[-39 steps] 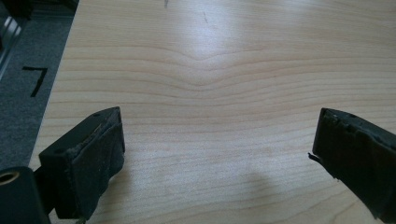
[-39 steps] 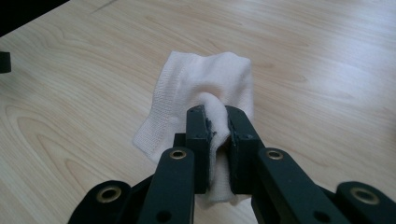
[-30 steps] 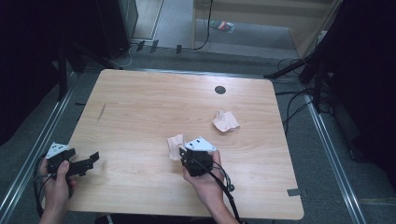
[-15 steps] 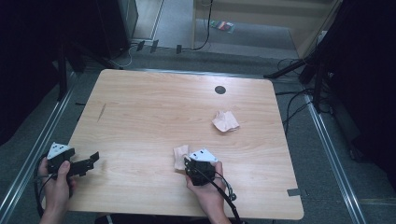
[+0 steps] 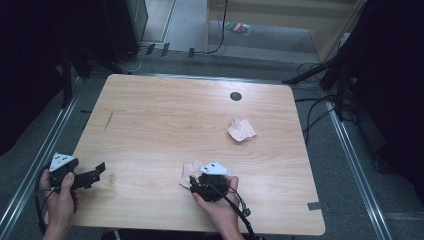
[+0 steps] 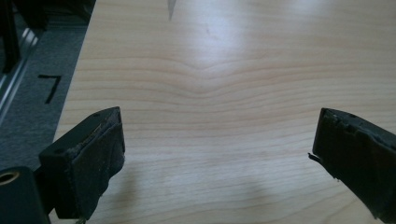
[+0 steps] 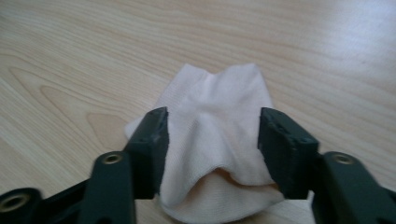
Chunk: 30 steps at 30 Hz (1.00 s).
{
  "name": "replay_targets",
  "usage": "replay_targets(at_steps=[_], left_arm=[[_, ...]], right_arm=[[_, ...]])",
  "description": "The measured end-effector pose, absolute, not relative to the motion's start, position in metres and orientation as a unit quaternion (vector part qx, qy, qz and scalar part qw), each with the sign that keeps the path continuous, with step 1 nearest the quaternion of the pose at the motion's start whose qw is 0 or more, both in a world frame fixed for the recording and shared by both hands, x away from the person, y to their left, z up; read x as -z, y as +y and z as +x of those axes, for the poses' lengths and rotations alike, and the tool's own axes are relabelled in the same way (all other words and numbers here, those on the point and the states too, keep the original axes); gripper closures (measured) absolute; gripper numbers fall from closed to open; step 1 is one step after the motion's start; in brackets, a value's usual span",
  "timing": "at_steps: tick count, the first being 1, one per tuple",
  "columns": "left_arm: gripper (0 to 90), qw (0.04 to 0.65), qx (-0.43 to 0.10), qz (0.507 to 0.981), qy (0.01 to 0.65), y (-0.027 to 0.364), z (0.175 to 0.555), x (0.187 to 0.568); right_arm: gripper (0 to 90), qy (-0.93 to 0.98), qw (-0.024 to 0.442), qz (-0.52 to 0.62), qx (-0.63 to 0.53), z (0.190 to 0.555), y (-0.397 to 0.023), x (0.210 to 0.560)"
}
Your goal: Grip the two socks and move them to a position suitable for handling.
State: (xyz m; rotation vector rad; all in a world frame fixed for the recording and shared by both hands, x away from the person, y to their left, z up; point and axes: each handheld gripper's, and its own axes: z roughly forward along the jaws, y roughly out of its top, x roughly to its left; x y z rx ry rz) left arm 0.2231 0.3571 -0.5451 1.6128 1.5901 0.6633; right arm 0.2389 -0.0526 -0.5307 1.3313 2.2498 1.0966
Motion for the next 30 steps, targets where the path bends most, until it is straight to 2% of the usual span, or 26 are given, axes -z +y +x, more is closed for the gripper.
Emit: replay_targets(at_steps=[3,6,14,25,30], left_arm=[[2.6,0.385,-0.266,0.635,0.615,0.349,0.220,0.539],[2.6,0.391,-0.263,0.640,0.608,0.338,0.218,0.533],[2.6,0.413,-0.249,0.659,0.578,0.294,0.223,0.515],[2.6,0.436,-0.232,0.667,0.557,0.249,0.250,0.498],[2.6,0.434,-0.231,0.682,0.541,0.235,0.253,0.501]], right_arm=[[36.8,0.782,0.162,0.459,-0.390,0.236,-0.054,0.522],[36.6,0.780,0.166,0.453,-0.399,0.235,-0.056,0.513],[46.5,0.795,0.159,0.424,-0.404,0.234,-0.047,0.501],[53.3,0.812,0.146,0.409,-0.389,0.242,-0.038,0.501],[53.6,0.819,0.138,0.400,-0.387,0.240,-0.033,0.508]])
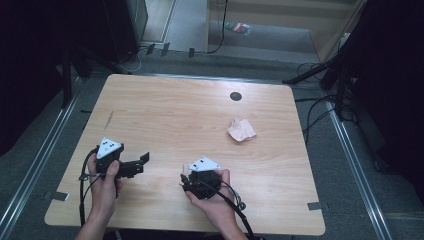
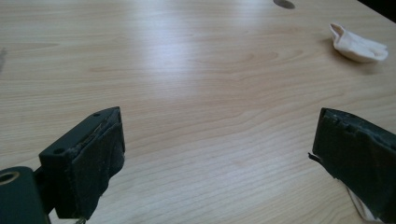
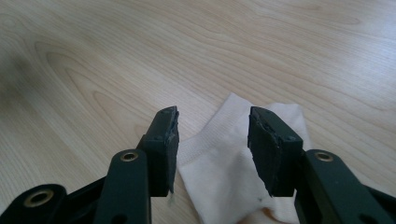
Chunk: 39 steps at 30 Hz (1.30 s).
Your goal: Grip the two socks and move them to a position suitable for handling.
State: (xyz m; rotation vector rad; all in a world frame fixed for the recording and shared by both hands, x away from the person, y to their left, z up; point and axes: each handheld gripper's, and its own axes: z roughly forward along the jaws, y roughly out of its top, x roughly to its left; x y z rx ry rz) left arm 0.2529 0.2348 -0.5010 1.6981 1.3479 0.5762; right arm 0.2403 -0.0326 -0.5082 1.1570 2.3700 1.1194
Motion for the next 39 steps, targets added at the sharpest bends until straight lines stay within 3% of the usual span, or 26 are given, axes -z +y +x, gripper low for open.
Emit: replay_targets(at_steps=[7,24,29,33,39], left_arm=[[2.6,0.428,-0.214,0.708,0.519,0.216,0.252,0.516],[2.6,0.424,-0.206,0.720,0.510,0.209,0.247,0.521],[2.7,0.422,-0.201,0.726,0.505,0.204,0.246,0.523],[2.6,0.423,-0.197,0.730,0.499,0.199,0.245,0.524],[2.6,0.422,-0.193,0.734,0.496,0.196,0.244,0.525]], right_arm=[[52.8,0.837,0.138,0.380,-0.370,0.237,-0.019,0.524],[66.3,0.847,0.156,0.373,-0.345,0.233,-0.015,0.541],[78.8,0.851,0.186,0.360,-0.335,0.230,-0.012,0.543],[83.8,0.847,0.166,0.368,-0.346,0.231,-0.015,0.541],[83.7,0.830,0.154,0.379,-0.380,0.232,-0.022,0.531]])
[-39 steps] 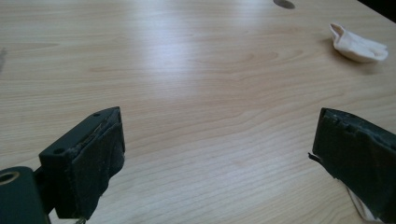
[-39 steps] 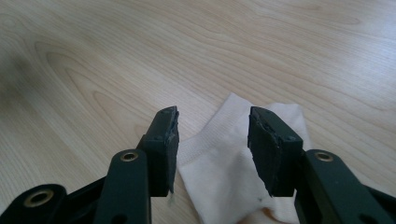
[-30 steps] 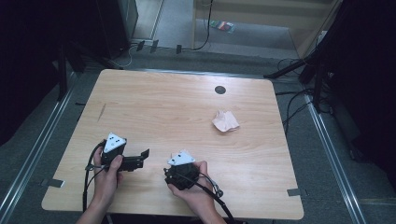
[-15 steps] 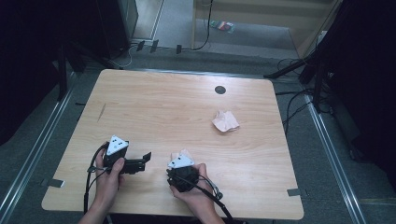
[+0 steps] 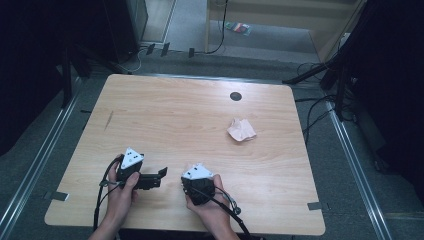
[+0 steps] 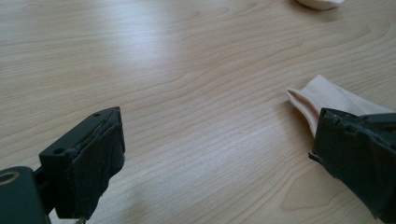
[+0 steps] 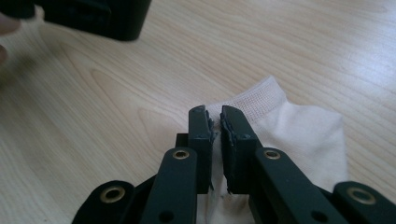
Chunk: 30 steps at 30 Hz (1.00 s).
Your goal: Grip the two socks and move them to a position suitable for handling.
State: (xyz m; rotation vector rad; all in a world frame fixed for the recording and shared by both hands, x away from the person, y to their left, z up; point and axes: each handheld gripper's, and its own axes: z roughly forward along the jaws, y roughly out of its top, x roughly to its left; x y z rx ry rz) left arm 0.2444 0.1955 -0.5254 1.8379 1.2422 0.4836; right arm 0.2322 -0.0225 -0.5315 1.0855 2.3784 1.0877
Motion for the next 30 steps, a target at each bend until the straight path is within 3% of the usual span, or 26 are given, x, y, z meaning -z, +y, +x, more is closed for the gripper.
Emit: replay_targets(at_steps=[30], left_arm=[[2.7,0.419,-0.182,0.745,0.487,0.188,0.244,0.529]], right_arm=[[78.9,0.801,0.120,0.398,-0.431,0.240,-0.046,0.512]])
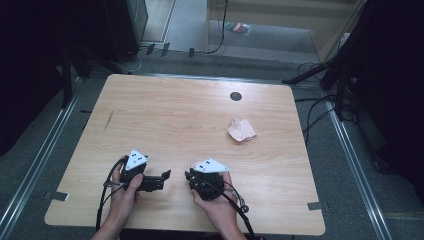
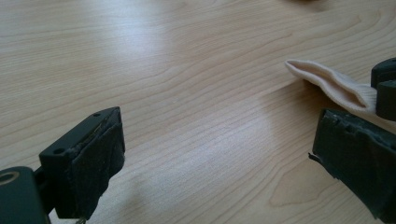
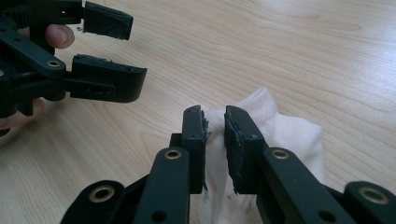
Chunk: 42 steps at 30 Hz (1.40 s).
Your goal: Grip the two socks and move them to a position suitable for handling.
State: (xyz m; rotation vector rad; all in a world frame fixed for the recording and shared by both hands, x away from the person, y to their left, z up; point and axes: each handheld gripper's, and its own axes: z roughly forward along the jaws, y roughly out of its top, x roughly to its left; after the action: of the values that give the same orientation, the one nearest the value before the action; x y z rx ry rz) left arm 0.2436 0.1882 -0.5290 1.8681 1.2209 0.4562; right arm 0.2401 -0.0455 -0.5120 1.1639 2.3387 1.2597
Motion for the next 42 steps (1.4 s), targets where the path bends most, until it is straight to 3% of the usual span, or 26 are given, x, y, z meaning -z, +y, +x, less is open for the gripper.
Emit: replay_targets(at_steps=[2,5,11,16,22,26,29,42], left_arm=[[2.7,0.419,-0.181,0.744,0.487,0.188,0.244,0.529],[2.6,0.421,-0.181,0.743,0.488,0.188,0.244,0.529],[2.6,0.419,-0.181,0.745,0.486,0.188,0.244,0.529],[2.7,0.419,-0.180,0.745,0.486,0.187,0.244,0.530],[2.7,0.419,-0.182,0.745,0.486,0.188,0.244,0.529],[2.7,0.419,-0.180,0.745,0.487,0.189,0.244,0.529],[2.6,0.420,-0.180,0.744,0.487,0.189,0.244,0.529],[2.6,0.419,-0.178,0.748,0.483,0.185,0.244,0.530]], right_arm=[[80.3,0.801,0.122,0.398,-0.431,0.240,-0.046,0.512],[90.0,0.803,0.118,0.394,-0.432,0.240,-0.047,0.512],[90.0,0.804,0.132,0.393,-0.426,0.239,-0.047,0.512],[78.3,0.824,0.111,0.381,-0.405,0.237,-0.039,0.522],[72.0,0.850,0.149,0.357,-0.358,0.232,-0.021,0.539],[83.4,0.851,0.188,0.348,-0.344,0.228,-0.018,0.543],[89.7,0.850,0.177,0.351,-0.352,0.230,-0.022,0.543],[90.0,0.800,0.136,0.394,-0.431,0.237,-0.048,0.512]])
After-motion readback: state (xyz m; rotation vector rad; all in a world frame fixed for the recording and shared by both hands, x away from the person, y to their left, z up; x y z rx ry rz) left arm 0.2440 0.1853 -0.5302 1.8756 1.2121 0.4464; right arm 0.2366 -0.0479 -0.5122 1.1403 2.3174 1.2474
